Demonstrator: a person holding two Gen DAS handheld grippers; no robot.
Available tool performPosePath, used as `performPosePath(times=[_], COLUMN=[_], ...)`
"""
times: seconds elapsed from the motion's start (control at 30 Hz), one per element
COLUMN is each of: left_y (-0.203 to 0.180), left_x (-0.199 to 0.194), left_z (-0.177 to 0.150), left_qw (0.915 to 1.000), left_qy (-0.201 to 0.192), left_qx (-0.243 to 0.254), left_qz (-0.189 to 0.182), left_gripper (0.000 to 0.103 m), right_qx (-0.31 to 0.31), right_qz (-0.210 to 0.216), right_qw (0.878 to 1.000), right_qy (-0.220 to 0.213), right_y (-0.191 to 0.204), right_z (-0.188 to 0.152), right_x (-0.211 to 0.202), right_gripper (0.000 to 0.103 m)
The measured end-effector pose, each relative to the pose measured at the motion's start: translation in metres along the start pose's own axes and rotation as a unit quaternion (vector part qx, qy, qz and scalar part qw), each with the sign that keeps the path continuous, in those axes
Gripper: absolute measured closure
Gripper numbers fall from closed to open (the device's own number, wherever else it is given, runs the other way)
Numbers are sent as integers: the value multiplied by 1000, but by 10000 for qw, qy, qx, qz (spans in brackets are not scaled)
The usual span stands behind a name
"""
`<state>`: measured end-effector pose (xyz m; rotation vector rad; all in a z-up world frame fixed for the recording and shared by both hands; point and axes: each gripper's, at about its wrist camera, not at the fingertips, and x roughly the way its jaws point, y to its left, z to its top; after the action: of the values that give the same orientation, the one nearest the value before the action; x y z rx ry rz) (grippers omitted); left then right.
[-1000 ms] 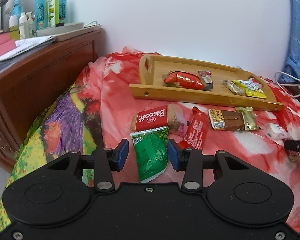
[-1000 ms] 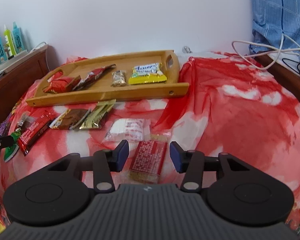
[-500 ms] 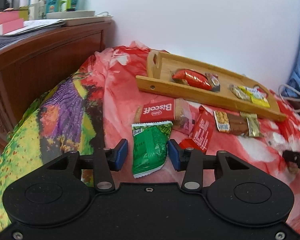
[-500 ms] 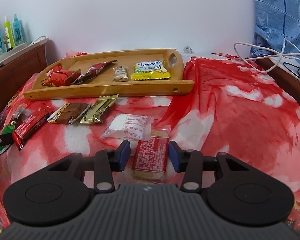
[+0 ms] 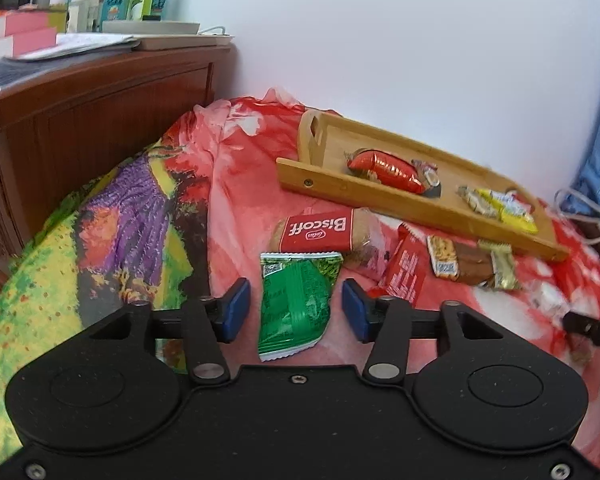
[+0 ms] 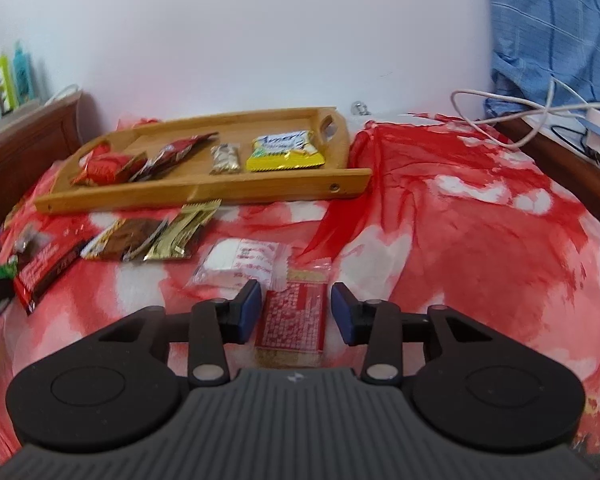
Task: Organize snacks
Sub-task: 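Grasp the green pack with the left gripper while the right gripper grasps the red printed pack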
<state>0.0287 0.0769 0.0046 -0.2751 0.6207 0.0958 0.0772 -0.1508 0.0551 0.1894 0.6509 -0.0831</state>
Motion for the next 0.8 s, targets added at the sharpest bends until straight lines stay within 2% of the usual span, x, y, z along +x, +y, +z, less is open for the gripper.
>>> performPosePath(times=[0.23,0.3,0.4,0.57,0.67,0.8], left_y=[0,0,0,-1,-4,-8], left_x=[4,3,1,-1,-3,-5], left_z=[-1,-2,-2,-3,-4,-5], left_qw=[9999,9999,10000,9999,9998,9994], left_qy=[16,-28,-57,-105,-150,-178], left_qx=[67,70,42,81,157,287], left_qz=[87,67,53,48,42,46], left_gripper=[57,67,67,68,68,69], right_qx=[-144,-229,-277,-164,-117,-156], right_qz=[-17,3,19,36,31,8], right_qw=[9999,9997,9996,9999,9999,9999], right_qy=[33,31,29,31,24,29], right_y=[4,7,9,7,5,6], right_z=[-3,-4,-5,-3,-3,-4], right_x=[1,1,1,-2,-4,-5], right_gripper=[43,44,45,60,64,64])
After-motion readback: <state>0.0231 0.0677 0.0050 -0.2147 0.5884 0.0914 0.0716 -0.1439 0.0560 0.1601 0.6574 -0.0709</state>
